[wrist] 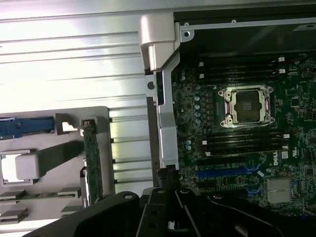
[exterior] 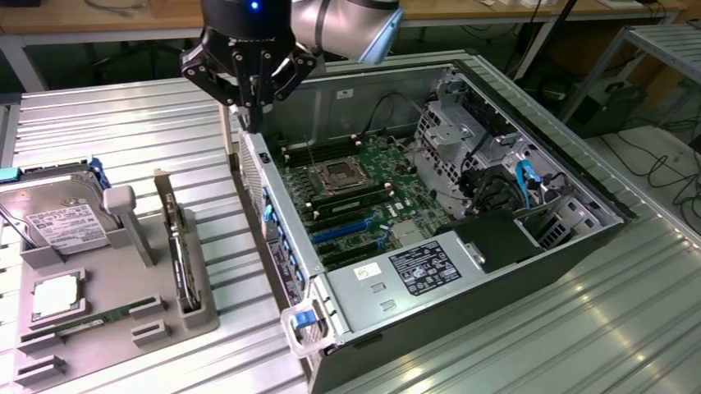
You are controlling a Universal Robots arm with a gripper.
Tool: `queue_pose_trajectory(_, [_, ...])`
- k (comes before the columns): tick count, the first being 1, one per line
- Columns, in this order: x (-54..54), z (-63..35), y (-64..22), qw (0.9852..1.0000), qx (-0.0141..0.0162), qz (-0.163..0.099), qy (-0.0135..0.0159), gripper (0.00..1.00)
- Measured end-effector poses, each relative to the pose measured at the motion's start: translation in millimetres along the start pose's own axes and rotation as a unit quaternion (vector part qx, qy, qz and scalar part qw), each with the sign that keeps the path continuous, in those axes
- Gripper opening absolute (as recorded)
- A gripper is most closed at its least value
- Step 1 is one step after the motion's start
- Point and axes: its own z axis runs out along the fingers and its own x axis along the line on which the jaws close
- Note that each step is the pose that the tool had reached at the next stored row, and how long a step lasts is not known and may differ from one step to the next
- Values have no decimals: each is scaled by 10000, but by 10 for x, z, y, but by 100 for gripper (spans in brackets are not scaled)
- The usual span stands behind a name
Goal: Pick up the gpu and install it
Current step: 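Reach for the gpu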
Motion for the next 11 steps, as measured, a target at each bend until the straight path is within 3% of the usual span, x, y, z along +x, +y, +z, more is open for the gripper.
queue_pose_trajectory(11, [85, -2, -12, 10000, 0, 0, 0, 11])
